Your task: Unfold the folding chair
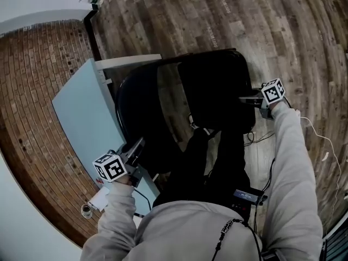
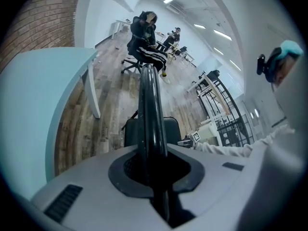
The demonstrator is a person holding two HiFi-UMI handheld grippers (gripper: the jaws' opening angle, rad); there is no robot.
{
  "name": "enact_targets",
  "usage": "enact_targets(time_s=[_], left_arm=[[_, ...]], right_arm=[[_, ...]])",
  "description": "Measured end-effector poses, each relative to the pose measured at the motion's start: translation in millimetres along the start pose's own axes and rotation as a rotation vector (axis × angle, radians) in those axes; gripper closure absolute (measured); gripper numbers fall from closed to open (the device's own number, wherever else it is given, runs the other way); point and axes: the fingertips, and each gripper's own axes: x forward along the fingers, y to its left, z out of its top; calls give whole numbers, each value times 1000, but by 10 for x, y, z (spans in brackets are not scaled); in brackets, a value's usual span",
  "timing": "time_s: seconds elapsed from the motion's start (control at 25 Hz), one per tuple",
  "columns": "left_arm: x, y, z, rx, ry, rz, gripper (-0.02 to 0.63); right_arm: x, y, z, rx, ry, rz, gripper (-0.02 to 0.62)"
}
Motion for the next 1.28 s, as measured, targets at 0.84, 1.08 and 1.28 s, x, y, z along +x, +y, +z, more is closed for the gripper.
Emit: enact_targets(time_s=[0.84,1.08,1.28], left_arm=[[674,107,-226,-21,69,-66,547],[863,216,-207,-31,54,-169,538],[882,223,-216,-1,65,-111,543]], right_arm=[[-654,-1320,-446,93,-118,240,437],[-783,-1453,-521,69,-224,294,436],[-792,-1469,-498,96,-291,289,436]])
